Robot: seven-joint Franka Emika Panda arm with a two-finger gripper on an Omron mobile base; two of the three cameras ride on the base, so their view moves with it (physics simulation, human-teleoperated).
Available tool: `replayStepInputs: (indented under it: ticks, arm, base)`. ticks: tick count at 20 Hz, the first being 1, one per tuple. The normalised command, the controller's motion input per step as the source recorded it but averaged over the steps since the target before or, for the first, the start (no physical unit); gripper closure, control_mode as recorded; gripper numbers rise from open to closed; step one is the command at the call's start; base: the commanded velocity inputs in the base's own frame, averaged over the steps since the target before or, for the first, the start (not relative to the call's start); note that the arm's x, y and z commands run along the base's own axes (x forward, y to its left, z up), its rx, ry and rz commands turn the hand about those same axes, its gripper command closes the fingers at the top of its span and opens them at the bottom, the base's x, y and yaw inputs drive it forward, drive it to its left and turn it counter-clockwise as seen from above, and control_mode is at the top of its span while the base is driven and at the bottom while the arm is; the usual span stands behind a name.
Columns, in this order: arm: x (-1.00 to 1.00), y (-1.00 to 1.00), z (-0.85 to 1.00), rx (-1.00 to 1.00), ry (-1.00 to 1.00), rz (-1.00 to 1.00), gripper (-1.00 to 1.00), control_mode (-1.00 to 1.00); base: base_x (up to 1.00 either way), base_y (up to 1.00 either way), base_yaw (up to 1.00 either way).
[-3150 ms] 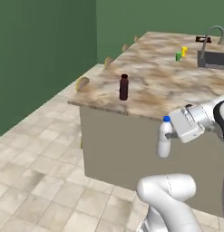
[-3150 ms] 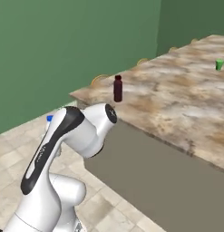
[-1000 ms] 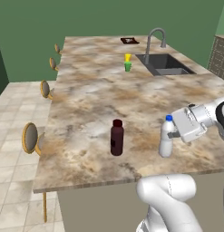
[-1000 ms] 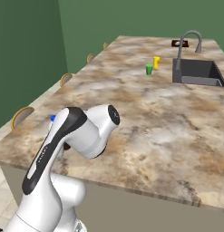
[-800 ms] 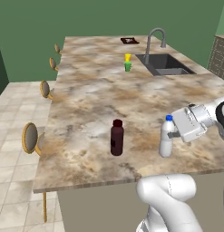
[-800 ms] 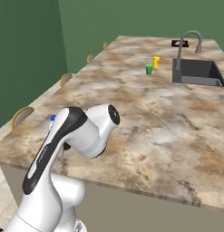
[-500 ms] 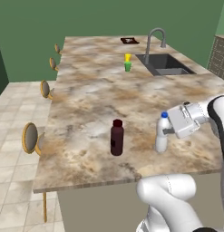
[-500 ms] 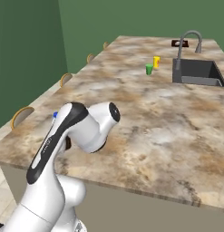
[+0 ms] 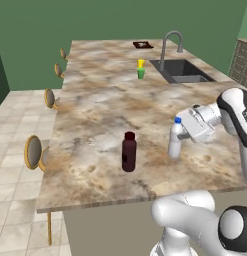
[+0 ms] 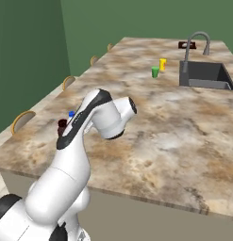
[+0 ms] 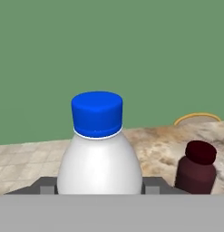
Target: Place the drinks on the dining counter in a tight cluster.
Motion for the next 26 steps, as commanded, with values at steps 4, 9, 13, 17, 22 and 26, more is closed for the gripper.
replayStepInputs:
  ticks: [4, 9, 13, 17, 22, 26]
  arm:
    - [0.01, 0.01, -0.16, -0.03, -0.09, -0.02, 1.0, -1.0]
    - [0.0, 0.0, -0.45, 0.03, -0.01, -0.06, 1.0, -1.0]
    - [0.0, 0.0, -0.42, 0.11, 0.05, -0.16, 1.0, -1.0]
    - [0.28, 0.07, -0.07, 0.02, 0.07, -0.21, 1.0, -1.0]
    - [0.4, 0.11, -0.22, 0.0, 0.03, -0.21, 1.0, -1.0]
    - [0.05, 0.06, -0.27, 0.0, 0.0, -0.07, 1.0, -1.0]
  base:
    - [0.0, 0.0, 0.0]
    - [0.0, 0.0, 0.0]
    - [0.0, 0.0, 0.0]
    - [0.0, 0.0, 0.0]
    - [0.0, 0.0, 0.0]
    - [0.0, 0.0, 0.0]
